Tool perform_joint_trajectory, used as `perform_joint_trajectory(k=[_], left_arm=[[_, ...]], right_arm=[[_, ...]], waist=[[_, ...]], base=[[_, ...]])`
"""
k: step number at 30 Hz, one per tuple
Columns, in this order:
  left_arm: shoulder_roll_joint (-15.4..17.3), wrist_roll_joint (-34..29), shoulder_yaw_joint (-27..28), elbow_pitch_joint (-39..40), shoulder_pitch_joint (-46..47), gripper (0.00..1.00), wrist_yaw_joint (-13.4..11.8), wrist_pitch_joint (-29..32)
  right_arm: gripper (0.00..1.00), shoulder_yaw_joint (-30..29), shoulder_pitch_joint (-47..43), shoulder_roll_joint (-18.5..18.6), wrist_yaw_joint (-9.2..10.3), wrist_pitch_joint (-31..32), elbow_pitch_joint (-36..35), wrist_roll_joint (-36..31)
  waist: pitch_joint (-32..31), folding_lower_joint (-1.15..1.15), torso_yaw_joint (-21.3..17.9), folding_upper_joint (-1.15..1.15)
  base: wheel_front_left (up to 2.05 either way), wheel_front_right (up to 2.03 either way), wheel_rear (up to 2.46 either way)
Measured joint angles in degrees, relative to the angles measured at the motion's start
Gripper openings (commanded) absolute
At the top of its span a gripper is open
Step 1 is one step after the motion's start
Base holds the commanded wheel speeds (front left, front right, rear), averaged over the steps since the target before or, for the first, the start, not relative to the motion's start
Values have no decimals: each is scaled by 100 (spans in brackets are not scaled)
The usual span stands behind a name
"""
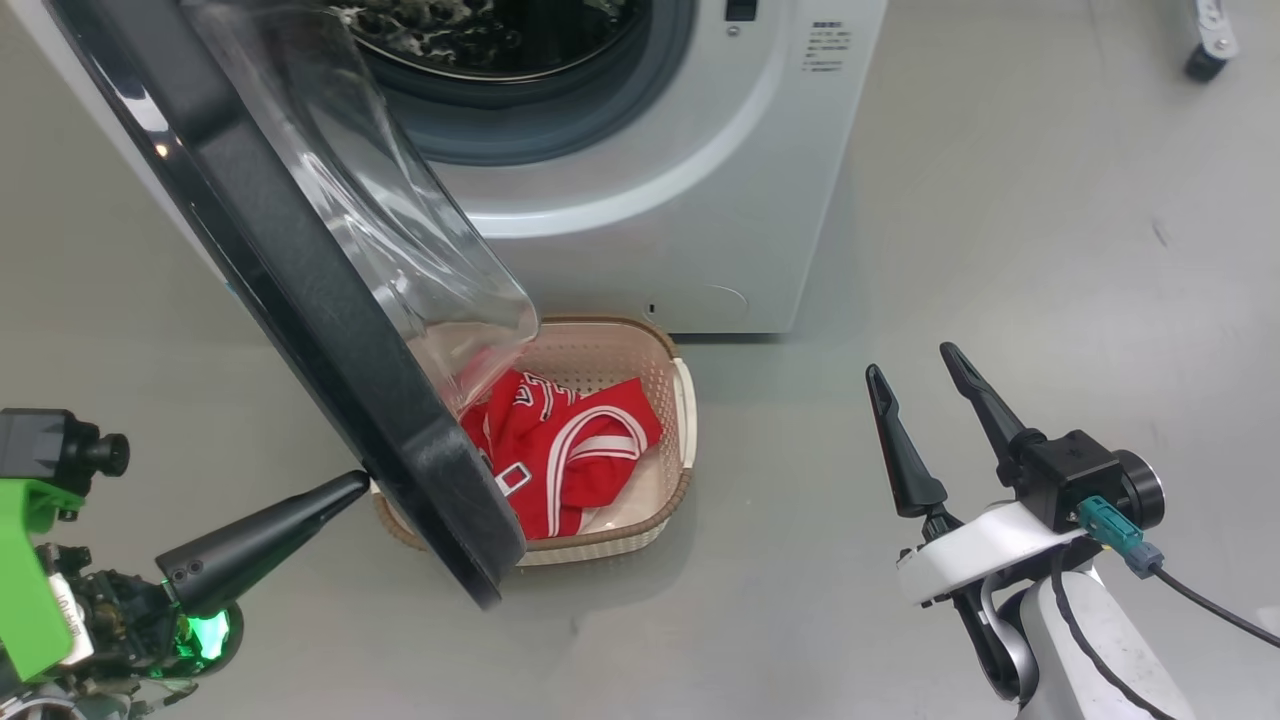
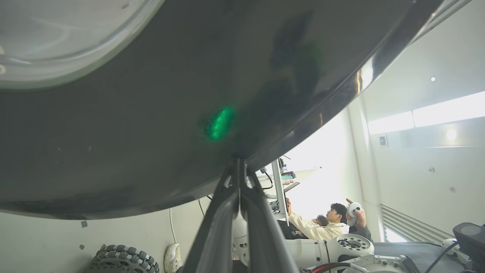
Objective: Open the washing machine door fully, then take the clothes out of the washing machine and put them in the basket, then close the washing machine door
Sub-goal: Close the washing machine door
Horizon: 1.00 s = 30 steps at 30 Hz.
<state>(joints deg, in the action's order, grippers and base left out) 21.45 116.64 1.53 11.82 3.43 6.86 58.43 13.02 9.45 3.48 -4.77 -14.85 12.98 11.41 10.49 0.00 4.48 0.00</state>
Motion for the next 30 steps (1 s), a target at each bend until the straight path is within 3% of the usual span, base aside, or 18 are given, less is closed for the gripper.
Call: perform_joint_trajectory(k=[13,30], left_arm=[[-70,0,-242,276,19,0,-12,60],[-7,-125,-320,330,743,0,-312,48]], right_arm=[[100,83,71,-24,24,0,-120,42],[100,247,256,-29,92,-1,-302,348]], waist=[[138,0,-619,0],[616,0,-1364,0]], base=[[0,0,0],[0,0,0]])
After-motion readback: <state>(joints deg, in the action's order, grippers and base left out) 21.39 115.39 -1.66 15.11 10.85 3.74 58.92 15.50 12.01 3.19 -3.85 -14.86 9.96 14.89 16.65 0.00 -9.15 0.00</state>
